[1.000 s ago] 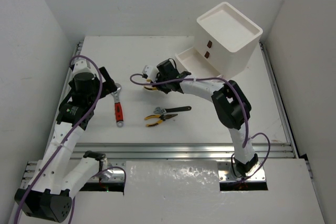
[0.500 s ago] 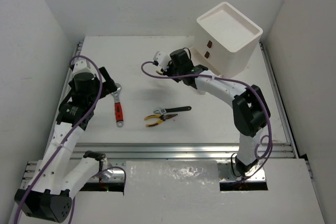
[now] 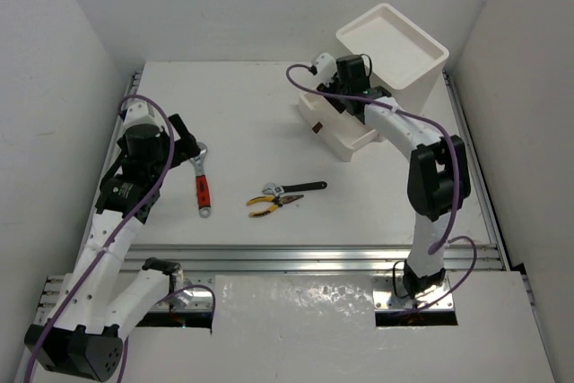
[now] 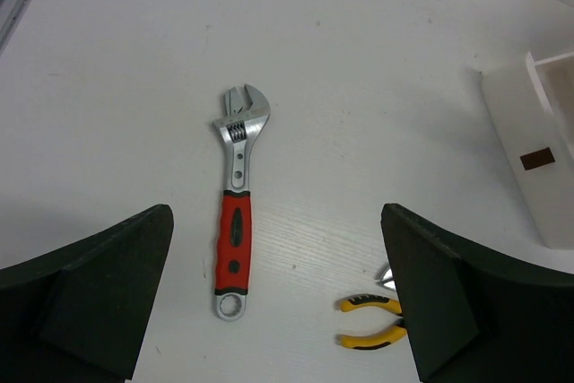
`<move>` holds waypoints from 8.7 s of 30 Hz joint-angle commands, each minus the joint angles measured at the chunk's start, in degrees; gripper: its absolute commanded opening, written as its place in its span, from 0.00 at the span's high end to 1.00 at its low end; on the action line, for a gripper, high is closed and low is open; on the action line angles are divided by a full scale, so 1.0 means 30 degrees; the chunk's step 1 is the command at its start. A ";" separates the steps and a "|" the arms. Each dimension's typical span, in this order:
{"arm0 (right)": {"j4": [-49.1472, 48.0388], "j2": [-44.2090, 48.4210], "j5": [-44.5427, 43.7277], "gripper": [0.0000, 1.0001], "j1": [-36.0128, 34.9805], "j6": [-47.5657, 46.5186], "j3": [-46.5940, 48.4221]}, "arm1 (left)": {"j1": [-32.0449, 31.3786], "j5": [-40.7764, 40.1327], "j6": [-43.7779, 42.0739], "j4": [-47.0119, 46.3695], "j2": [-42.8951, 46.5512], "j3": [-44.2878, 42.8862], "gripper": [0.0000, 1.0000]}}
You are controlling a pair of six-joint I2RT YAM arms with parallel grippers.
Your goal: Sort the tools into containers
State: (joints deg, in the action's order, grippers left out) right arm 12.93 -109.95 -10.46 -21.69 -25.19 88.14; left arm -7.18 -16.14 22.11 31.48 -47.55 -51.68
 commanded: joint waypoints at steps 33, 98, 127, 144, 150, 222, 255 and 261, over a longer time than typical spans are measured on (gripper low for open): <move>0.4421 0.0090 1.2042 0.18 -0.7974 0.0546 -0.5180 | 0.0020 -0.0625 0.0013 -0.0681 0.0762 -0.0146 0.00; 0.5007 -0.3487 0.1051 0.87 -1.1928 1.1062 -0.4095 | 0.0020 0.0869 -0.0367 -0.1032 0.0996 0.0059 0.00; -0.0007 0.3868 0.0526 1.00 -0.8512 1.0480 -0.6099 | 0.0020 -0.0332 -0.0045 -0.0827 0.1319 0.0030 0.00; 0.5767 -0.4539 -0.0966 0.55 -0.0270 0.3651 0.8148 | -0.0009 -0.0040 -0.0191 -0.0886 0.1055 0.0088 0.00; 0.5595 -0.2583 0.0087 0.32 -0.0970 0.4703 0.6454 | -0.0009 0.0253 -0.0221 -0.0973 0.0850 0.0088 0.00; 0.3158 -0.7387 -0.7096 0.77 -0.0413 0.1743 0.6861 | -0.0009 0.1601 -0.0602 -0.1296 0.0264 0.0235 0.00; 0.5944 -0.3862 0.8879 0.25 -0.5747 -0.0187 -0.0669 | -0.0009 0.1366 -0.0514 -0.1208 0.0176 0.0234 0.00; 0.5829 -0.4629 0.6508 0.39 -0.6625 -0.0217 -0.1366 | -0.0009 0.1425 -0.0543 -0.1208 0.0234 0.0234 0.00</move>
State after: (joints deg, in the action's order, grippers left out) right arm 30.55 -122.58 13.23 -39.81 -25.39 85.73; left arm -7.18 -12.38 21.06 30.57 -47.27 -50.94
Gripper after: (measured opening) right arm 0.622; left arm 0.996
